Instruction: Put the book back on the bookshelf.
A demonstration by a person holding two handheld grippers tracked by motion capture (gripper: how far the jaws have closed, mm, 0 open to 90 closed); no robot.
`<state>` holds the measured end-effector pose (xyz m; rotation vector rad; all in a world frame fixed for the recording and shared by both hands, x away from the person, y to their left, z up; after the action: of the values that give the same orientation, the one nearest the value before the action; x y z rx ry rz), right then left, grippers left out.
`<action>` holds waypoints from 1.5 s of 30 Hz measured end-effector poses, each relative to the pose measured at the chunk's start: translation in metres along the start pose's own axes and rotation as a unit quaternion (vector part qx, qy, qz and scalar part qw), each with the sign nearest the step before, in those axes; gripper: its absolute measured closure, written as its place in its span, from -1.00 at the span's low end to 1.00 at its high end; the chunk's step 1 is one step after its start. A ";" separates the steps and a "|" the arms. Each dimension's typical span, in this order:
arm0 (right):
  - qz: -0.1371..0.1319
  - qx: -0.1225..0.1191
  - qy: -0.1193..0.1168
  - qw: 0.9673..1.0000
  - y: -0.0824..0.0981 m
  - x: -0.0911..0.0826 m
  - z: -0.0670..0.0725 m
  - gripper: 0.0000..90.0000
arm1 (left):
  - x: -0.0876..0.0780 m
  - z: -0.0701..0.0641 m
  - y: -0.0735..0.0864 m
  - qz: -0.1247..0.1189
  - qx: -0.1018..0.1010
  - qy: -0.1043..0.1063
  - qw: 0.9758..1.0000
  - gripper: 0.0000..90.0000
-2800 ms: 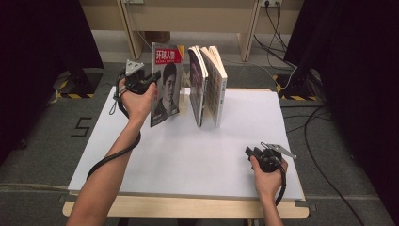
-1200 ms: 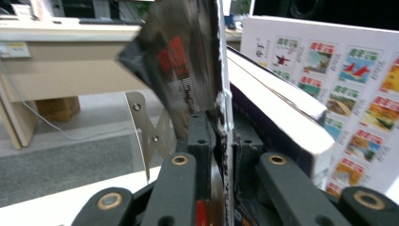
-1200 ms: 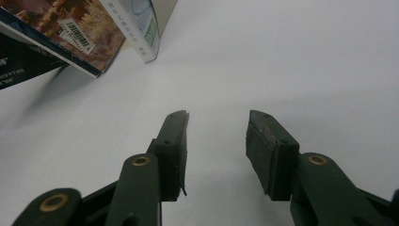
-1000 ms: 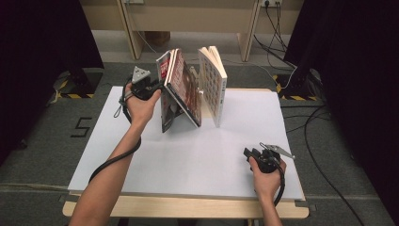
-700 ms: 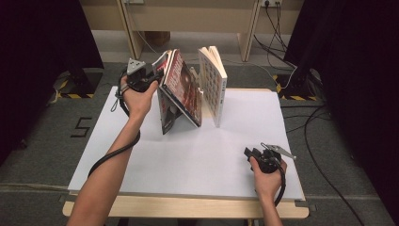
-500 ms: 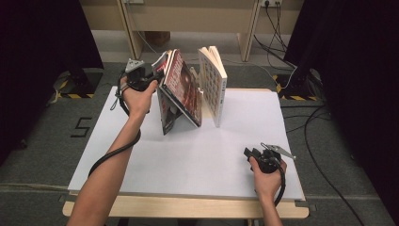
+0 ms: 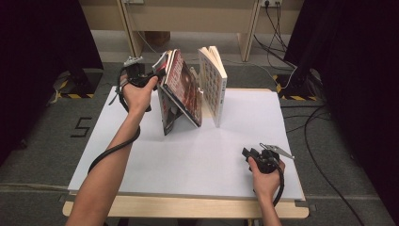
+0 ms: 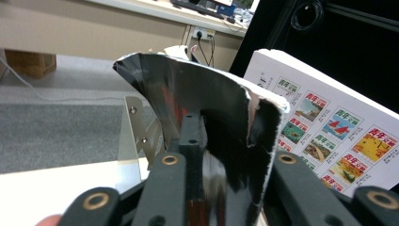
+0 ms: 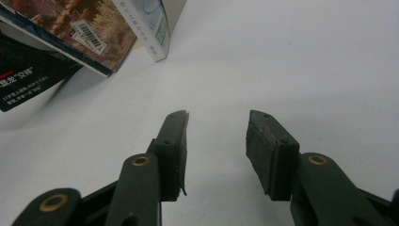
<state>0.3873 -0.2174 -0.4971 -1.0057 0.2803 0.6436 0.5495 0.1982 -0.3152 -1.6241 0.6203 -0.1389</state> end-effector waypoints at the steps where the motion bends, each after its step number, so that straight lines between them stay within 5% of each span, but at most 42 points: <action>1: -0.001 -0.006 0.001 1.000 0.000 0.000 0.000 0.31 | -0.001 0.001 0.000 0.001 -0.001 -0.001 1.000 0.75; 11: 0.006 -0.009 -0.002 1.000 0.002 0.002 0.001 0.31 | -0.004 -0.003 0.002 0.002 0.047 -0.031 0.998 0.92; 15: 0.001 -0.011 0.003 1.000 0.002 0.001 0.001 0.31 | -0.008 -0.012 0.006 -0.059 0.090 -0.044 0.993 0.93; 20: 0.000 -0.011 0.003 1.000 0.002 0.001 0.001 0.31 | -0.008 -0.011 0.011 -0.106 0.089 -0.066 0.988 0.93; 26: 0.003 -0.012 0.002 1.000 0.002 0.002 0.001 0.31 | -0.002 0.001 0.028 -0.110 0.068 -0.053 0.990 0.92; 31: 0.006 -0.009 0.000 1.000 0.003 0.002 0.002 0.31 | -0.001 0.004 0.031 -0.095 0.070 -0.054 0.992 0.88; 41: 0.009 -0.011 -0.001 1.000 0.004 0.003 0.002 0.31 | -0.008 0.007 0.025 -0.060 0.074 -0.061 0.994 0.50; 45: 0.010 -0.002 0.000 1.000 0.004 0.003 0.004 0.31 | -0.013 0.007 0.025 -0.058 0.057 -0.064 0.995 0.28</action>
<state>0.3863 -0.2117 -0.4997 -1.0083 0.2899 0.6632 0.5342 0.2099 -0.3371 -1.5441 0.4129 -0.1512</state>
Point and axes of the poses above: each handheld gripper's, and its own axes: x roughly forward along the jaws, y roughly out of its underside, z roughly to its left, the point moved 1 cm from there along x, roughly forward along the jaws, and after that the axes turned 10 degrees about x, right-handed, at the moved point
